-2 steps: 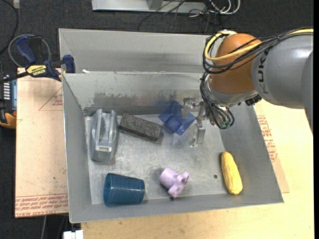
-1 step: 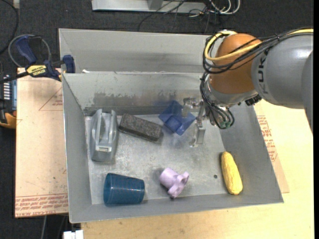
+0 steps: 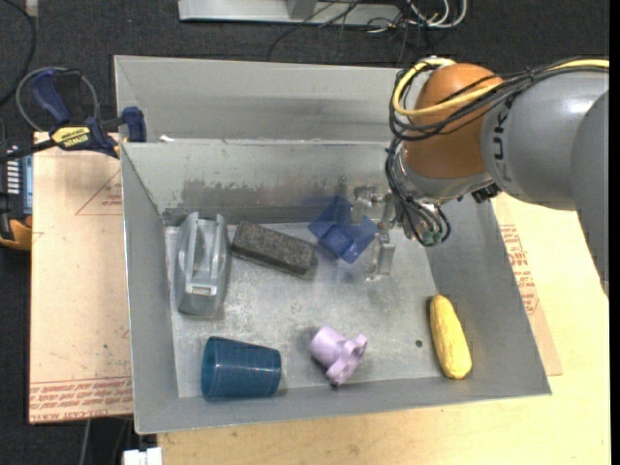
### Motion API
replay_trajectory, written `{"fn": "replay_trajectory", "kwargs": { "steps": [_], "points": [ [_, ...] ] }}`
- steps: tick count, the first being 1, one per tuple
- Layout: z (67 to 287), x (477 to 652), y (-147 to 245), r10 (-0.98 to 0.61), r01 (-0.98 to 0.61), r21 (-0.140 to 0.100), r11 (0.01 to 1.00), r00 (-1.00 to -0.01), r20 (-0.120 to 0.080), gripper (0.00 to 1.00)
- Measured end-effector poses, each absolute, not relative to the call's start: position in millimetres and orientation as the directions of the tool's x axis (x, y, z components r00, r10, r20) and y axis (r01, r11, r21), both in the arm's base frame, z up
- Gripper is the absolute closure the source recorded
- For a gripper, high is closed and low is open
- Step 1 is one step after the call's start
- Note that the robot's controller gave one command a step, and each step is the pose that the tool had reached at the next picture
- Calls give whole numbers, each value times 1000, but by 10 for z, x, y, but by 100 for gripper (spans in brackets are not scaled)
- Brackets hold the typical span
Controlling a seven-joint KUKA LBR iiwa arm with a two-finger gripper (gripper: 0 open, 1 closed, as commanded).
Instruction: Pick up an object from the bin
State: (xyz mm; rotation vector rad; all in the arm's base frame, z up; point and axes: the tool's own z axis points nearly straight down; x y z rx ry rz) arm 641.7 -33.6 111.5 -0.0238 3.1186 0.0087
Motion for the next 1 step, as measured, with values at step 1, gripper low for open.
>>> {"fn": "replay_trajectory", "kwargs": {
  "steps": [1],
  "points": [
    [1227,6381,-255,-44,-44,4,999,-999,-26,100]
  ]
}}
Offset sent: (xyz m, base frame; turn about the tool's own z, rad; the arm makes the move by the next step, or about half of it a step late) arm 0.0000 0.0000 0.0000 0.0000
